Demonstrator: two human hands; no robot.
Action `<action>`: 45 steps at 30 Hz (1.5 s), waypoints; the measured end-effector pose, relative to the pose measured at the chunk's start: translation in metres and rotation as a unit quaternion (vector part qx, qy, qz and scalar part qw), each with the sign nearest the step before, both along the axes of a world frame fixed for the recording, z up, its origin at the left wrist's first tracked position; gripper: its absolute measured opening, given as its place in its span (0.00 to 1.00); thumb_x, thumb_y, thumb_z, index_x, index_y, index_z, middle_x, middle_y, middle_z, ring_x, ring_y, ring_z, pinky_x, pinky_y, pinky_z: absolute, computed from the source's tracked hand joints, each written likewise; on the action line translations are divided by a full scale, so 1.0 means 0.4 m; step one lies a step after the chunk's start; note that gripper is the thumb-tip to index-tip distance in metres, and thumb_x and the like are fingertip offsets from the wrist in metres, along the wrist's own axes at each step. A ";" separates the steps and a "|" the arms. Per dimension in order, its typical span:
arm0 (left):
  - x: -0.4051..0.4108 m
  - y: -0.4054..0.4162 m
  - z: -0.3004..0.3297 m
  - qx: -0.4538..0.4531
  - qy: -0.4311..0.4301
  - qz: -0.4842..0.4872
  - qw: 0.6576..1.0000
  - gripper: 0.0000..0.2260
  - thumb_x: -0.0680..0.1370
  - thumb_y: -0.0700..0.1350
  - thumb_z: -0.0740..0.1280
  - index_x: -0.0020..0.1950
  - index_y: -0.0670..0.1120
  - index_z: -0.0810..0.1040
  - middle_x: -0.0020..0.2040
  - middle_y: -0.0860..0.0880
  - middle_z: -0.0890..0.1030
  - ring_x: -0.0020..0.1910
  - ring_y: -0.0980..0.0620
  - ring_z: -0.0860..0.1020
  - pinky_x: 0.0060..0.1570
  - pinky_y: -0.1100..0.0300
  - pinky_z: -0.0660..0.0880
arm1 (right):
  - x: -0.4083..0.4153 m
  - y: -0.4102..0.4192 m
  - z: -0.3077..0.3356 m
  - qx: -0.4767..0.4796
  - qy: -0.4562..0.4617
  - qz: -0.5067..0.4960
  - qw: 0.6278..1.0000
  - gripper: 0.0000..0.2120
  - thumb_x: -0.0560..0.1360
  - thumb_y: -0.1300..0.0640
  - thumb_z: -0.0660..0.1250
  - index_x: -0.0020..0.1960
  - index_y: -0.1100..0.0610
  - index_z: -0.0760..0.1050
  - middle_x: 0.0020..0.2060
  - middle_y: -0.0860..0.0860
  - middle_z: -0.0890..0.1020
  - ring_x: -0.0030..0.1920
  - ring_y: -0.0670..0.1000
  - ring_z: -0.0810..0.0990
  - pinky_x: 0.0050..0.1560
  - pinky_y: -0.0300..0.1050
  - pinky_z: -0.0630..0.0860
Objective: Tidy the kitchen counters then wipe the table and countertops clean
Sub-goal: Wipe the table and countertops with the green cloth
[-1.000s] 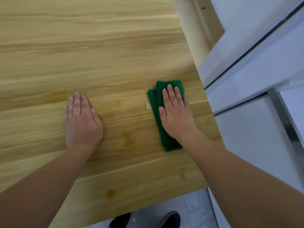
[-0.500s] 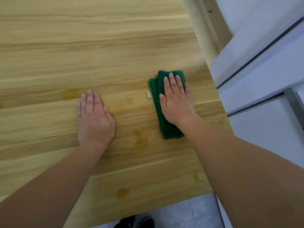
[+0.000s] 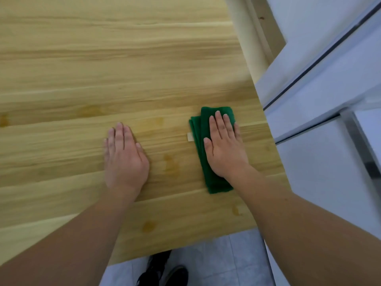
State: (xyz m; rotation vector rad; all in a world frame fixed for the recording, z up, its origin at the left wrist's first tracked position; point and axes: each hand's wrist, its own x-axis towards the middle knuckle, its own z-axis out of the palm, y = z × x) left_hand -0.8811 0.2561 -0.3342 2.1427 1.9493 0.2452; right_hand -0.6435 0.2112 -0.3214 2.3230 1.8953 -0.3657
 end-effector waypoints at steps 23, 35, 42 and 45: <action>0.009 0.017 -0.001 0.003 0.016 -0.005 1.000 0.25 0.83 0.46 0.50 0.78 0.37 0.56 0.79 0.41 0.56 0.79 0.42 0.51 0.77 0.48 0.46 | 0.007 -0.105 -0.003 0.014 0.001 -0.012 1.000 0.29 0.81 0.45 0.37 0.78 0.56 0.36 0.78 0.51 0.37 0.77 0.50 0.34 0.76 0.53 0.37; 0.010 0.007 0.008 0.003 0.008 -0.003 1.000 0.25 0.83 0.45 0.51 0.78 0.37 0.56 0.79 0.40 0.56 0.79 0.42 0.51 0.77 0.47 0.46 | -0.060 -0.302 -0.004 0.013 0.001 -0.054 0.998 0.29 0.81 0.45 0.36 0.78 0.56 0.35 0.77 0.51 0.37 0.76 0.50 0.33 0.76 0.54 0.36; 0.009 0.010 0.000 0.006 0.009 0.000 1.000 0.25 0.83 0.45 0.50 0.79 0.37 0.55 0.79 0.41 0.55 0.79 0.42 0.50 0.78 0.49 0.46 | -0.017 -0.141 0.004 0.011 0.006 -0.045 0.999 0.29 0.82 0.45 0.38 0.78 0.56 0.36 0.77 0.51 0.36 0.76 0.50 0.34 0.76 0.54 0.36; 0.009 0.018 -0.001 0.002 0.015 0.000 1.000 0.25 0.83 0.45 0.50 0.79 0.37 0.55 0.80 0.41 0.55 0.79 0.43 0.50 0.78 0.49 0.45 | 0.004 -0.036 -0.004 0.012 -0.004 -0.044 0.999 0.29 0.82 0.45 0.38 0.78 0.56 0.36 0.78 0.51 0.37 0.77 0.50 0.35 0.76 0.54 0.38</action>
